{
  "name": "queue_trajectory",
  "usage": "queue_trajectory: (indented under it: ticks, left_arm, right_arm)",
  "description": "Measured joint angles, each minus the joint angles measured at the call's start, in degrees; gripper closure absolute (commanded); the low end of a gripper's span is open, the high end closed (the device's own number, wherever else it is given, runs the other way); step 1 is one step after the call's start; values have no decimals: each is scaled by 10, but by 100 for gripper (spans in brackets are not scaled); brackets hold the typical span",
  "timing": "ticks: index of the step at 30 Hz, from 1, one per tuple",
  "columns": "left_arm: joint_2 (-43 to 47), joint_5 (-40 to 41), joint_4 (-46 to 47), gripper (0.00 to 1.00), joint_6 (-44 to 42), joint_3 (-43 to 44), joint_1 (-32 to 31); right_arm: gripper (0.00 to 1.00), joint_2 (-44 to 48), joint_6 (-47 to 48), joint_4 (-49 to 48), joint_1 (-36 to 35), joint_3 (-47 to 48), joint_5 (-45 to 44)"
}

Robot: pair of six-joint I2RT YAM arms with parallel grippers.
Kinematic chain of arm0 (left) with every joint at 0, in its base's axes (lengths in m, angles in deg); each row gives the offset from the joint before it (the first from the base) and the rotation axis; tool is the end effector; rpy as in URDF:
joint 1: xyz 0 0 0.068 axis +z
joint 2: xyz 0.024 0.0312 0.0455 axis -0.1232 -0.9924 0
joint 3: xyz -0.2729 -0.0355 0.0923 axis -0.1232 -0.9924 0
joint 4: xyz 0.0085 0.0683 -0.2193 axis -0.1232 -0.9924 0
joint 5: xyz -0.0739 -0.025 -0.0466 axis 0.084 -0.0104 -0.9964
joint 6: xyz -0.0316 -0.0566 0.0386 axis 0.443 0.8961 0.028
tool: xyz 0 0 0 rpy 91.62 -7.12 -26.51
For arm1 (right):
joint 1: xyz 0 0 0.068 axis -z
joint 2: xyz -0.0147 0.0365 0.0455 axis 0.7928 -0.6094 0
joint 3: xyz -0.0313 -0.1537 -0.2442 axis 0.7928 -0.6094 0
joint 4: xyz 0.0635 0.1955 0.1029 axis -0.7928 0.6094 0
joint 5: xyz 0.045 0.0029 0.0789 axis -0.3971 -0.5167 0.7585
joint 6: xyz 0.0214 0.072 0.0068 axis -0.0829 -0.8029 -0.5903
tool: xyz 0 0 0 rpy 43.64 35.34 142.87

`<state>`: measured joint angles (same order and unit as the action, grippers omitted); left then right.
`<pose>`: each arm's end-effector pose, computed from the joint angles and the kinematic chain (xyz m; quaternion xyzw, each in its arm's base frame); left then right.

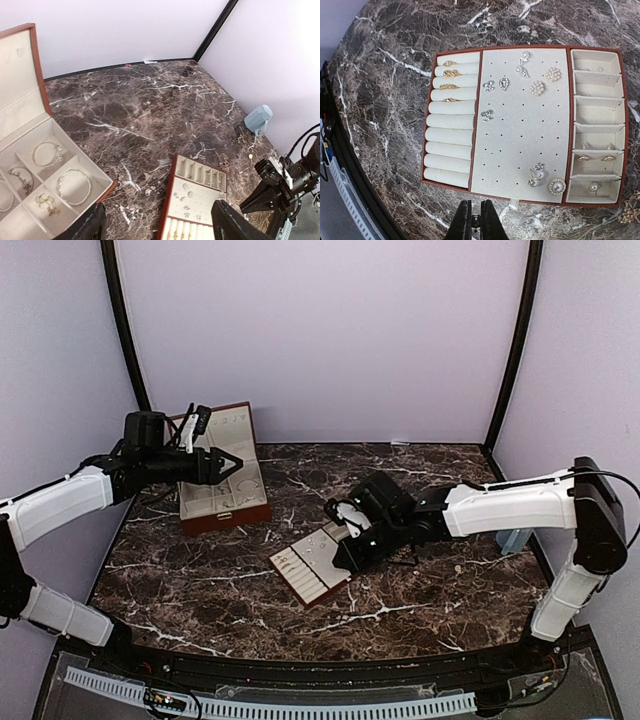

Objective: Organize the mixed jewelry
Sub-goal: Insert the earring into the earring holder.

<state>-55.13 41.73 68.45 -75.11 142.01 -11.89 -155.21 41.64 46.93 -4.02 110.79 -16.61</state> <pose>0.2588 -0.1216 0.3290 0.1893 0.7826 -0.3474 0.4807 0.1815 0.2907 0.2263 -0.2974 0.8912 0.2671 0.2146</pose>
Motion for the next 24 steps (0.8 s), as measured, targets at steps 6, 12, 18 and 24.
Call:
queue_trajectory:
  ticks: [6,12,18,24]
  left_arm:
    - [26,50,-32,24,-27,-7,2]
    - [48,77,-42,24,-47,-9,2]
    - [48,83,-50,24,-55,-9,2]
    - [48,84,-53,24,-57,-9,2]
  right_arm:
    - [95,-67,1,33,-33,54,-46]
    - [95,-101,3,61,-45,72,-79]
    - [96,-108,3,72,-48,87,-102]
    - [96,-113,4,73,-50,92,-112]
